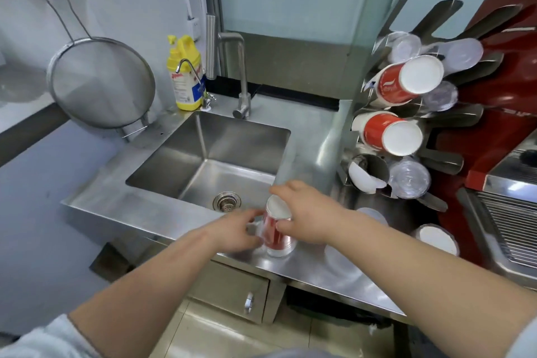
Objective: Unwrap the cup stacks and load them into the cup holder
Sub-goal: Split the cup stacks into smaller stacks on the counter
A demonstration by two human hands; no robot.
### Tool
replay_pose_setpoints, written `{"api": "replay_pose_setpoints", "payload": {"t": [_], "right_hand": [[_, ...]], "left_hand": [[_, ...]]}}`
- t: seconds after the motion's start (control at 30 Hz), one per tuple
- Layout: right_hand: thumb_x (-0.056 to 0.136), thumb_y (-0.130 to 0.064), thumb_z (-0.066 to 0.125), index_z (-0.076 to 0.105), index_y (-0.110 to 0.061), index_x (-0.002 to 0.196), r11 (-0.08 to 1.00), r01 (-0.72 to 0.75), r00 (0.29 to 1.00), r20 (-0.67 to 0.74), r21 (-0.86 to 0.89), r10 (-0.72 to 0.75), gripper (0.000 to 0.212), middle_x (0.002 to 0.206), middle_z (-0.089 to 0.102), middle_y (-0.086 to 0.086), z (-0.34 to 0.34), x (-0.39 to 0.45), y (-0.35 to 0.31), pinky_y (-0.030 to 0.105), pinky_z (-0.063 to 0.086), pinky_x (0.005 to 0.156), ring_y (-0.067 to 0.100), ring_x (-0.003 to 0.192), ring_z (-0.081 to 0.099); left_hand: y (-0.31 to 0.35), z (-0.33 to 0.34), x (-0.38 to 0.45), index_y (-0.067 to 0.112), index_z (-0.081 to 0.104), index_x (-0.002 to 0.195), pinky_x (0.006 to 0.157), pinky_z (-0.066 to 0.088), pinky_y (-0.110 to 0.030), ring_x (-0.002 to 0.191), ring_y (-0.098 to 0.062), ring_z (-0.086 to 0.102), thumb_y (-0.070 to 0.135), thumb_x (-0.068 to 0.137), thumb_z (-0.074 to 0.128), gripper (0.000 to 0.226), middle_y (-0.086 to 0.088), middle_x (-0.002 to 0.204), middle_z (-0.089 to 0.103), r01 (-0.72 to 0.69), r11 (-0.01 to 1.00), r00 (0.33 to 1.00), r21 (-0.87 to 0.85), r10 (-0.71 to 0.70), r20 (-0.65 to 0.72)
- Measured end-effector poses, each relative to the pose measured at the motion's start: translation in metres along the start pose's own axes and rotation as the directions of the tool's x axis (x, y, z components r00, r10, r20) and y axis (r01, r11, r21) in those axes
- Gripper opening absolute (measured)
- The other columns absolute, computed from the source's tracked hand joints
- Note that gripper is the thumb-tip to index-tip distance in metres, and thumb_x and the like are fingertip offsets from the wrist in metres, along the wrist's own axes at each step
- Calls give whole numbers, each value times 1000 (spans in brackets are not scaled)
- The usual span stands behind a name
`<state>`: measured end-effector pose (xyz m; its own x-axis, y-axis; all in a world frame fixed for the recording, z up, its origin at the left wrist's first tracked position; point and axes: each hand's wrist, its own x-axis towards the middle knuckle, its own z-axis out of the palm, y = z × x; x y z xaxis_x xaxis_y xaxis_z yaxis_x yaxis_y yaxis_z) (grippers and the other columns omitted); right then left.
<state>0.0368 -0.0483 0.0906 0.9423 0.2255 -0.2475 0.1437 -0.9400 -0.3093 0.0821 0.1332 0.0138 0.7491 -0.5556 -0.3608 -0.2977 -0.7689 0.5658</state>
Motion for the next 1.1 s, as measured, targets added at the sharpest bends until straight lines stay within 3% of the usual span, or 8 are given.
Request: {"api": "replay_pose_setpoints", "payload": {"t": [0.07,0.13,0.23,0.3,0.47,0.63,0.93,1.1], "right_hand": [[81,-38,61,26,-33,146,999,-21,999,-47,32,22,74,143,35,5,5,2,1,35,39,105,27,132,38],[81,-37,61,27,-31,146,999,-38,996,-74,36,41,74,142,37,5,9,4,2,36,39,105,29,131,39],[78,-36,62,31,-30,144,996,-74,994,-81,52,78,73,139,40,5,17,6,4,39,40,104,30,129,41],[76,-33,63,37,-31,139,992,-81,991,-99,95,90,68,134,43,4,21,7,4,39,42,102,28,126,44],[78,-26,66,39,-28,140,979,-70,985,-143,192,99,68,137,42,2,29,3,5,22,35,102,19,125,46],[76,-29,68,42,-30,137,973,-60,977,-186,224,104,67,133,46,2,27,-1,9,22,36,101,16,124,46],[77,-31,68,38,-30,142,981,-17,966,-250,193,66,72,137,44,1,0,-11,11,19,30,101,13,129,39],[78,-31,66,36,-33,142,984,16,957,-286,177,36,70,138,41,-2,-22,-20,5,17,30,98,12,127,40]], "left_hand": [[-5,15,3,26,50,133,59,42,-11,66,-1,55,19,82,67,55,14,91,57,-24,994,999,-105,21,-33],[-12,25,5,26,53,127,57,47,-16,61,0,58,16,79,68,51,14,82,60,-35,979,998,-202,22,-62],[-16,36,6,28,53,125,60,46,-14,65,8,60,5,80,66,52,12,86,66,-62,941,995,-333,34,-91],[-17,40,6,38,52,118,65,50,-18,70,5,62,6,79,66,52,7,89,70,-61,923,995,-380,25,-98],[-22,49,5,33,46,140,70,48,-19,72,1,61,20,72,64,71,12,88,67,-33,902,996,-430,-7,-92],[-20,50,3,34,45,140,90,56,-38,95,-9,69,28,71,64,72,7,108,71,-46,869,993,-492,-12,-114],[-6,35,-1,31,47,140,94,51,-28,105,-5,62,20,82,68,63,7,126,61,-90,877,978,-472,-12,-209],[4,20,-9,35,46,140,99,50,-33,111,-1,59,27,82,69,64,12,127,59,-137,871,963,-471,7,-269]]}}
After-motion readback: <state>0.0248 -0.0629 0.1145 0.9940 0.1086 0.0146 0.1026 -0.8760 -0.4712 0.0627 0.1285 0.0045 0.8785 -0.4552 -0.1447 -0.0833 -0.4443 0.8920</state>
